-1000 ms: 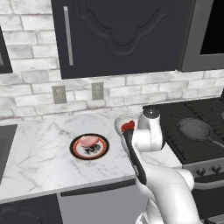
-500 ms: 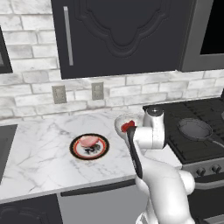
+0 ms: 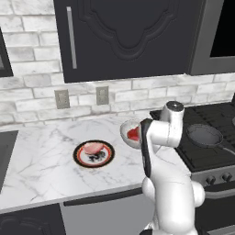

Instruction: Place one of the steaks on the plate and the other in the bowl. Then place the bowl in the fridge.

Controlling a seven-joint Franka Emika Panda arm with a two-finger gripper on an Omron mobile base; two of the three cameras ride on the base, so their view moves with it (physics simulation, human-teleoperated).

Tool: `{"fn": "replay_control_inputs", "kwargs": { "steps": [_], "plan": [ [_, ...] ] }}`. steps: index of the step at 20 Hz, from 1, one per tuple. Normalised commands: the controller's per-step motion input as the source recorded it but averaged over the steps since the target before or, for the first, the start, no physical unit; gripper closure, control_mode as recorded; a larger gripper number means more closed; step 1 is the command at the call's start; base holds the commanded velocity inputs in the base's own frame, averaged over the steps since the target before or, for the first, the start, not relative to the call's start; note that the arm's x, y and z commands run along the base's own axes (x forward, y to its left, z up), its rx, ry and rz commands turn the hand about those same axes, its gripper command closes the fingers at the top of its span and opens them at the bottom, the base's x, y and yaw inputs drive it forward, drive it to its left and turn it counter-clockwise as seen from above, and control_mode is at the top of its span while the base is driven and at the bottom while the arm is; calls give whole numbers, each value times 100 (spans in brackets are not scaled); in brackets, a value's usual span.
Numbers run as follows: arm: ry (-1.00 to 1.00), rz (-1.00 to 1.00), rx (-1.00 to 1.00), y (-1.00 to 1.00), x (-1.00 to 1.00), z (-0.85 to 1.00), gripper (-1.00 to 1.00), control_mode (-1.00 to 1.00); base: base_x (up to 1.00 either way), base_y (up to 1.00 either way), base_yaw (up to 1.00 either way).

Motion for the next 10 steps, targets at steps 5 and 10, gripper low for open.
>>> {"fn": "replay_control_inputs", "kwargs": {
  "steps": [5, 10],
  "plan": [
    [1, -39, 11, 0, -1, 67, -100, -100, 0, 0, 0],
    [-11, -53, 4, 26, -12, 0, -100, -100, 0, 0, 0]
  ]
}}
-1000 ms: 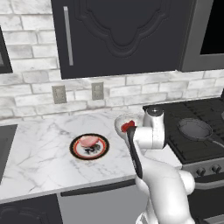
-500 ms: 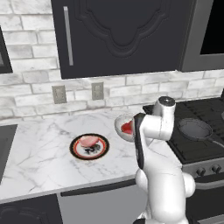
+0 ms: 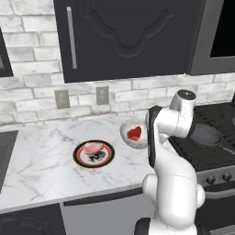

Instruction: Place one of the steaks on the plate and the other in the bowl. Then place the bowl in the fridge.

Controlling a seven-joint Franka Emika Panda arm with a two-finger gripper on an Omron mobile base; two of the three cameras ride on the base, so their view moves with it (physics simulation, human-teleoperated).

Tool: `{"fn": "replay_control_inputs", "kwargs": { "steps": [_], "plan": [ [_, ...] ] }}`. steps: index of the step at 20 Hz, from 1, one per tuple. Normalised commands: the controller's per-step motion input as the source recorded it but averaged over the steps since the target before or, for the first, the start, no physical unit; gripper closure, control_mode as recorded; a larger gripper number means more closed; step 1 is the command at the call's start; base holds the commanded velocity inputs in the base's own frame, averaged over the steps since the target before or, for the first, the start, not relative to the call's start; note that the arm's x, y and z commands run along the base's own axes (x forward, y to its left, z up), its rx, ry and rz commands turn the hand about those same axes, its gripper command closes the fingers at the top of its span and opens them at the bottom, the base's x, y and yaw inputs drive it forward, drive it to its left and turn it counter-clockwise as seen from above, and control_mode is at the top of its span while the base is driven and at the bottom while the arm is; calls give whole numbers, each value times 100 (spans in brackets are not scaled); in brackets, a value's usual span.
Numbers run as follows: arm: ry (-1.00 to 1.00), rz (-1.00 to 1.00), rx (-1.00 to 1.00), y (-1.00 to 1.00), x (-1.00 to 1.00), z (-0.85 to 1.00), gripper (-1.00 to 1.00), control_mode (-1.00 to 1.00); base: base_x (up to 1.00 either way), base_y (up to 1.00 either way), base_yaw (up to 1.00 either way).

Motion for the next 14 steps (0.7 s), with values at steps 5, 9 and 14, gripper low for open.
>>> {"fn": "replay_control_inputs", "kwargs": {
  "steps": [5, 9, 14],
  "plan": [
    [-2, -14, -7, 38, 0, 4, -100, -100, 0, 0, 0],
    [1, 35, -1, -8, 0, 9, -100, -100, 0, 0, 0],
    [20, 61, -3, -13, -2, 37, -100, -100, 0, 0, 0]
  ]
}}
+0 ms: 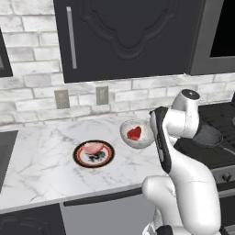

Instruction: Place one of the steaks on the plate and the other in the bowl. Then place the bowl in the fridge.

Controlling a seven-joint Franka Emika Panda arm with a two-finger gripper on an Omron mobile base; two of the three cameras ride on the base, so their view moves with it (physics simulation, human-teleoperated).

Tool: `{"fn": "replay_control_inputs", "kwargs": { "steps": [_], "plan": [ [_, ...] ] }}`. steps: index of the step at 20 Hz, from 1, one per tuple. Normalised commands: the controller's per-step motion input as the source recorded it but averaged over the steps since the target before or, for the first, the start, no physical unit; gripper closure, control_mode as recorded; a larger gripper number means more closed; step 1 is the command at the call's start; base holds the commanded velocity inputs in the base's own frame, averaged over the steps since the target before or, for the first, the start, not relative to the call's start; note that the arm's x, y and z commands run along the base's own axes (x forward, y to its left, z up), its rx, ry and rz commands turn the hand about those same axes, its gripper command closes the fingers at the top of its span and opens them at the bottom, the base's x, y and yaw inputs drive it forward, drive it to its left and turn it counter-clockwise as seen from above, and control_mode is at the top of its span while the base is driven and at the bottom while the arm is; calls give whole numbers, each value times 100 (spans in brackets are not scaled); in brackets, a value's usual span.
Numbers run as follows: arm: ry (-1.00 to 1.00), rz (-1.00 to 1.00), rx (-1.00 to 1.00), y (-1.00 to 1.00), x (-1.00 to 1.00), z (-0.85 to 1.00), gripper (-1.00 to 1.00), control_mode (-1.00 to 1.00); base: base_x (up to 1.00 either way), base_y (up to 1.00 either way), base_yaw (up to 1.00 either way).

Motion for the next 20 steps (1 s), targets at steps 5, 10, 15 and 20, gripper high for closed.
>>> {"fn": "replay_control_inputs", "kwargs": {
  "steps": [5, 10, 15, 20],
  "plan": [
    [23, 73, -20, 0, -16, 56, -100, -100, 0, 0, 0],
    [2, 90, -22, -13, -50, -15, -100, -100, 0, 0, 0],
    [-10, 75, -10, -21, -84, -50, -100, -100, 0, 0, 0],
    [-2, 64, -15, -7, -49, -7, -100, -100, 0, 0, 0]
  ]
}}
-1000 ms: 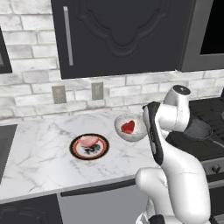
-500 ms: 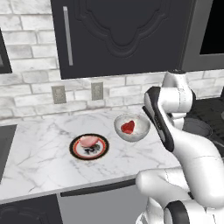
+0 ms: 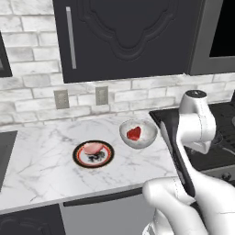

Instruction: Place one of the steaks on the plate and the other in the bowl. Then place the bowl in the fridge.

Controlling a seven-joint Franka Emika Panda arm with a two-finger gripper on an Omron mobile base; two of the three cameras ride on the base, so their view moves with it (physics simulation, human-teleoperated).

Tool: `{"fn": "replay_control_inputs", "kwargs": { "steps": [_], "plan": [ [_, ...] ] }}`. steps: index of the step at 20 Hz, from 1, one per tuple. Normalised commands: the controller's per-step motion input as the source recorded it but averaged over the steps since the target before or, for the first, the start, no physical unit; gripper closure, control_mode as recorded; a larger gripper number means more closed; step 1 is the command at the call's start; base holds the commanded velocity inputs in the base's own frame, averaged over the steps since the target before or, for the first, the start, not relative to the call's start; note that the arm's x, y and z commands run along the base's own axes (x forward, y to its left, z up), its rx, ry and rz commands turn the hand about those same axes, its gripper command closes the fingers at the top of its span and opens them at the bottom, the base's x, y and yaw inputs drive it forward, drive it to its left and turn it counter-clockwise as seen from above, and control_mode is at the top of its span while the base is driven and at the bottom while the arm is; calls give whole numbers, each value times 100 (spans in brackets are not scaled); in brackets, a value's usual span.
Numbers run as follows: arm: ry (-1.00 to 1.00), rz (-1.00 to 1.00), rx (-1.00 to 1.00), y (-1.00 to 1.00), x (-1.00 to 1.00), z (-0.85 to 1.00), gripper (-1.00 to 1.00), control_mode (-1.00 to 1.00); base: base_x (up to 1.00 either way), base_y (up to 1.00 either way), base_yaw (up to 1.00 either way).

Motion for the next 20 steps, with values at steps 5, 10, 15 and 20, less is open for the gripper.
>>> {"fn": "replay_control_inputs", "kwargs": {
  "steps": [5, 10, 15, 20],
  "plan": [
    [0, 79, -18, -3, -27, 16, -100, -100, 0, 0, 0],
    [16, 48, 3, 0, 8, 26, -100, -100, 0, 0, 0],
    [8, 12, 17, 1, 4, 4, -100, -100, 0, 0, 0],
    [0, 2, 0, 14, 8, 0, -100, -100, 0, 0, 0]
  ]
}}
